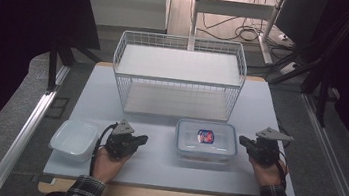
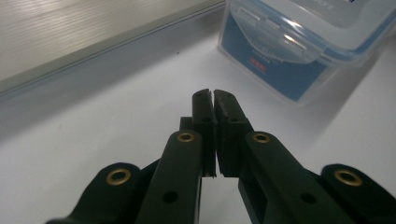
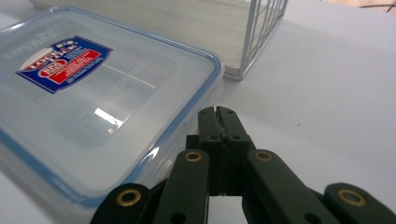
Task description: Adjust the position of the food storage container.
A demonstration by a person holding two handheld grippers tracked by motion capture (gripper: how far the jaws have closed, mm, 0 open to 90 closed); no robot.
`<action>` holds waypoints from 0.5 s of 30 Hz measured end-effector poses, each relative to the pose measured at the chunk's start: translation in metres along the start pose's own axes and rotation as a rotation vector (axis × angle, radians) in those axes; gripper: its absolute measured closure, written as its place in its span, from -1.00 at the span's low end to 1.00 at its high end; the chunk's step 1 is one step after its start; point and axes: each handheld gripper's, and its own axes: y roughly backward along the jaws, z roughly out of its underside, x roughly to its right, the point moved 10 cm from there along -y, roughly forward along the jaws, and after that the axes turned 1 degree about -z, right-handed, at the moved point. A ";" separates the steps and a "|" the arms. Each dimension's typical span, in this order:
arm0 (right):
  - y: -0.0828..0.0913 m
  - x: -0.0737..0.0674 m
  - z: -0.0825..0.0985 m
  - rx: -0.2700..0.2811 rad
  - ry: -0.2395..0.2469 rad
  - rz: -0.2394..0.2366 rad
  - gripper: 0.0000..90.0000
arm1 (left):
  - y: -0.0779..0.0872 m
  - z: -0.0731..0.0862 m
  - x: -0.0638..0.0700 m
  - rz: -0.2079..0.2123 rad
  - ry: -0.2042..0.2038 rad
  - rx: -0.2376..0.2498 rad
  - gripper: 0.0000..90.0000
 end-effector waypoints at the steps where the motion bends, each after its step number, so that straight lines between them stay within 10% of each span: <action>1: -0.004 0.000 0.001 -0.013 0.004 -0.001 0.98 | -0.004 -0.002 0.001 0.004 -0.004 -0.001 0.96; 15: -0.016 -0.021 -0.002 -0.017 -0.012 -0.077 0.99 | -0.032 -0.011 0.003 0.023 -0.001 -0.032 0.92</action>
